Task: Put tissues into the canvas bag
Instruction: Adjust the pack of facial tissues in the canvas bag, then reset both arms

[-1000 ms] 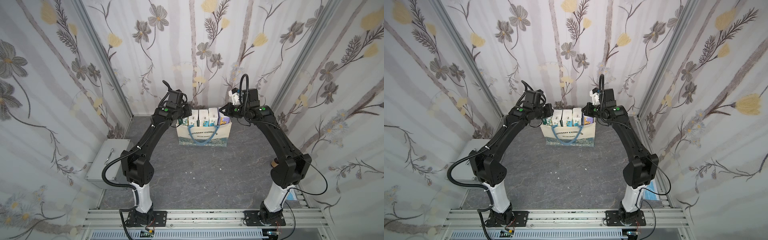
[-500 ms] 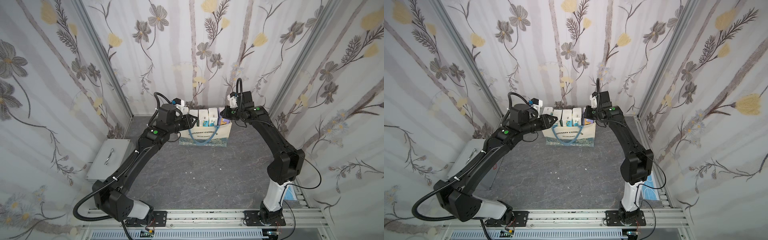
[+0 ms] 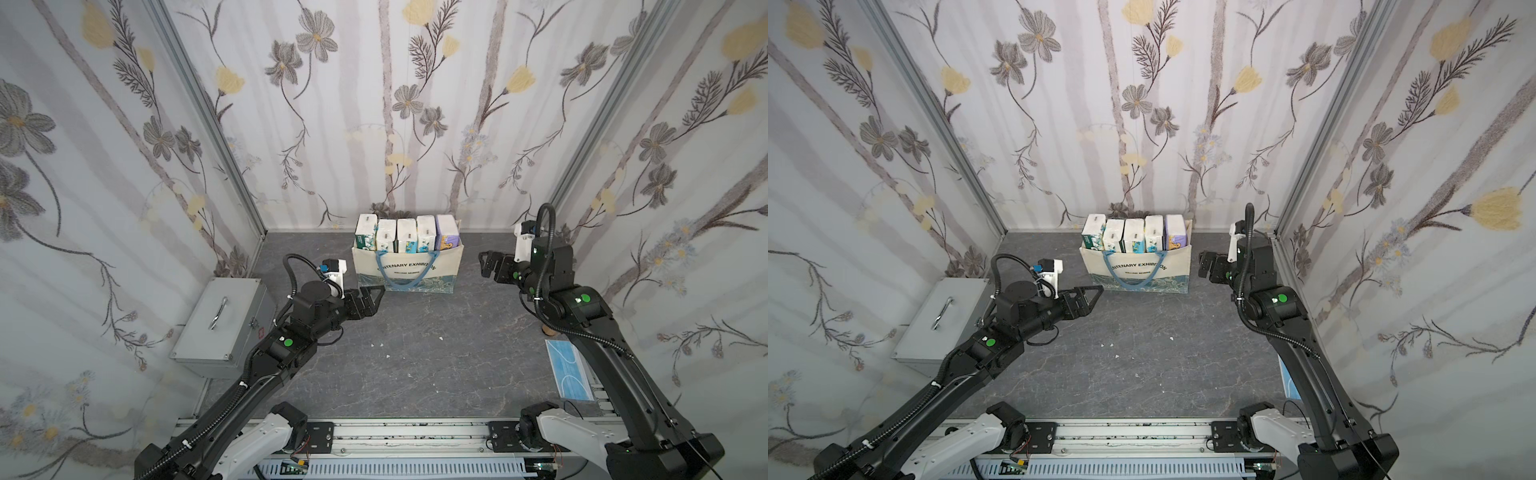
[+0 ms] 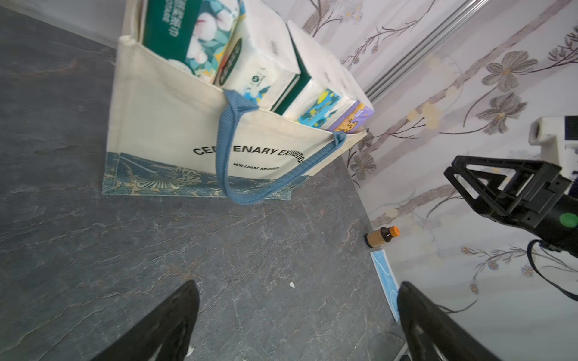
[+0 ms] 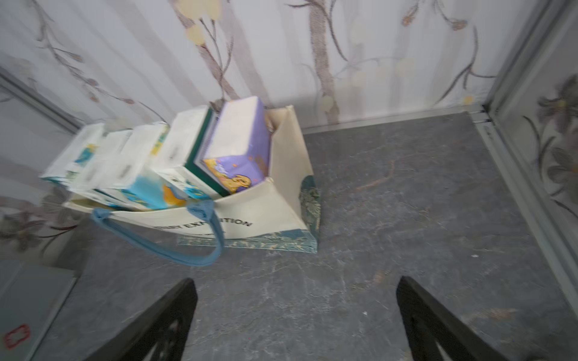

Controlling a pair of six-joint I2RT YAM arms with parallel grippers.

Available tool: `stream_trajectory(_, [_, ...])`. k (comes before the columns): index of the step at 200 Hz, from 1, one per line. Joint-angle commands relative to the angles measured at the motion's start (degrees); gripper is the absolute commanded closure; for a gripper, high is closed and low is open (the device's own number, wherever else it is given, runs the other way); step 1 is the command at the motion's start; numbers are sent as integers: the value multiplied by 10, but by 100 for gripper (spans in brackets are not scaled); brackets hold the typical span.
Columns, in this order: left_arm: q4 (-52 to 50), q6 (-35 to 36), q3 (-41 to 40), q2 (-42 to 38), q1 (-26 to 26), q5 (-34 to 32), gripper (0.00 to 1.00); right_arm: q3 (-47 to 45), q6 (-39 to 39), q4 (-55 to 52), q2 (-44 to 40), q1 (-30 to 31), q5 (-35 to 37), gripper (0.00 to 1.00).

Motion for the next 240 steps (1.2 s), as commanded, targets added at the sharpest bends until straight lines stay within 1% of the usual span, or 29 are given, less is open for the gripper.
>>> stream_trajectory(1, [55,13,-45,-9,0,-93,0,-139,-101,174,-56,-1,98,1])
stream_trajectory(15, [68,18,-69,-5,0,-133,0,-260,-176,313,-93,-1,76,1])
stream_trajectory(32, [99,18,-96,10,1,-166,0,-364,-229,441,-114,-1,83,1])
stream_trajectory(43, [127,19,-109,26,2,-183,0,-401,-256,484,-110,-2,97,1])
stream_trajectory(63, [151,25,-114,59,3,-222,0,-416,-267,490,-79,-3,153,1])
stream_trajectory(76, [162,49,-113,75,4,-240,0,-420,-267,505,-45,-5,181,1])
stream_trajectory(89, [173,72,-116,82,5,-260,0,-440,-268,557,-13,-10,181,1])
stream_trajectory(106, [195,95,-126,80,6,-280,0,-472,-272,652,30,-17,159,1])
stream_trajectory(124, [211,123,-133,75,9,-286,0,-486,-285,737,103,-28,123,1])
stream_trajectory(142, [204,150,-134,69,10,-300,0,-513,-283,893,203,-45,96,1])
stream_trajectory(156, [213,179,-143,62,11,-320,0,-543,-258,1032,274,-63,120,1])
stream_trajectory(159, [220,189,-147,60,12,-324,0,-551,-249,1056,285,-70,115,1])
stream_trajectory(163, [228,201,-154,56,11,-329,0,-561,-232,1061,294,-83,105,1])
stream_trajectory(170, [245,226,-167,46,11,-337,0,-560,-225,1061,297,-98,67,1])
stream_trajectory(190, [301,291,-206,10,13,-361,0,-553,-229,1060,305,-100,54,1])
stream_trajectory(203, [327,330,-223,-8,17,-368,0,-548,-228,1053,305,-99,63,1])
stream_trajectory(214, [338,356,-231,-14,22,-378,0,-544,-227,1045,303,-96,84,1])
stream_trajectory(229, [364,383,-244,-6,26,-404,0,-542,-223,1041,302,-95,92,1])
stream_trajectory(240, [372,389,-252,7,31,-426,0,-540,-223,1037,302,-95,93,1])
